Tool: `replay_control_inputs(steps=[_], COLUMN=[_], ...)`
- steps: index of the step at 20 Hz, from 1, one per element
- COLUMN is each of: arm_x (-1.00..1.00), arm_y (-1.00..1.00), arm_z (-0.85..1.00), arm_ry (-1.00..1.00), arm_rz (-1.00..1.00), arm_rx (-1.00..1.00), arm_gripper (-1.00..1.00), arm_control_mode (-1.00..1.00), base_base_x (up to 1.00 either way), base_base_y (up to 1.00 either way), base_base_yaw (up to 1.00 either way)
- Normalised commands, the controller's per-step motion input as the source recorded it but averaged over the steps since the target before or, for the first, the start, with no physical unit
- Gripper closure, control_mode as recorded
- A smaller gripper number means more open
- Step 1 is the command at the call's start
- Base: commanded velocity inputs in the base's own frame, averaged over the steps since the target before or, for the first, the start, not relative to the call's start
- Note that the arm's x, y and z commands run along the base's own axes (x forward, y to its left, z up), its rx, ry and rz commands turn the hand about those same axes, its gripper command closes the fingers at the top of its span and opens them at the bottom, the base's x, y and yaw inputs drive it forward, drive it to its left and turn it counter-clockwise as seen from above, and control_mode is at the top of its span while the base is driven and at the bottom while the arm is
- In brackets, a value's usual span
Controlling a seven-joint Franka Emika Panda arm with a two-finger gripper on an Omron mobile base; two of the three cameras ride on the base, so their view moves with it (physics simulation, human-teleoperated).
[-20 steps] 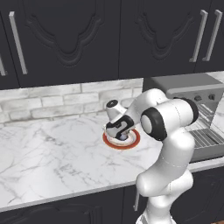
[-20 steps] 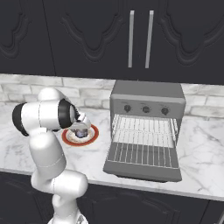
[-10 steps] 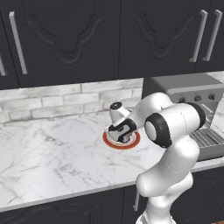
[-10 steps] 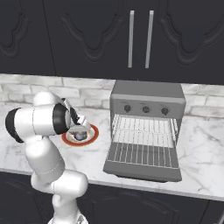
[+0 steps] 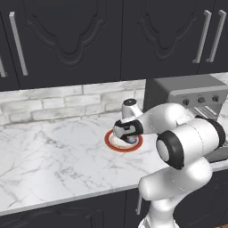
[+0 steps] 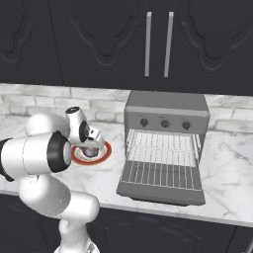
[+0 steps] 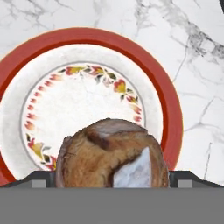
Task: Open the toaster oven door. Place the bread on the bottom rack in the toaster oven and place the steak on the top rack.
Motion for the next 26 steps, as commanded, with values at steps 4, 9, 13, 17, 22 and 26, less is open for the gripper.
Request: replay_control_inputs(steps=[4,9,13,17,22,26], arm_x=[-0.30,-0.35,-0.46,-0.40,-0.24,-0.21], arm_y=[-0.13,-0.18,-0.18,-0.27,-0.36,-0.40], arm_z=[0.38,0.34,0.17,0.13,0.15,0.28], arm_ry=[0.00,0.00,-0.09,-0.19,-0.10,0.02], arm_rz=[0.00,0.00,-0.01,-0.07,-0.10,-0.12], arm_rx=[0.00,0.00,0.00,0.00,-0.01,0.00], arm_gripper=[1.00,1.00,1.00,1.00,1.00,1.00], arm_control_mode=[-1.00,-1.00,-1.00,-1.00,-1.00,-1.00], base_base_x=[0.00,0.00,0.00,0.00,0.00,0.00], base_base_y=[0.00,0.00,0.00,0.00,0.00,0.00], base_base_yaw=[0.00,0.00,0.00,0.00,0.00,0.00])
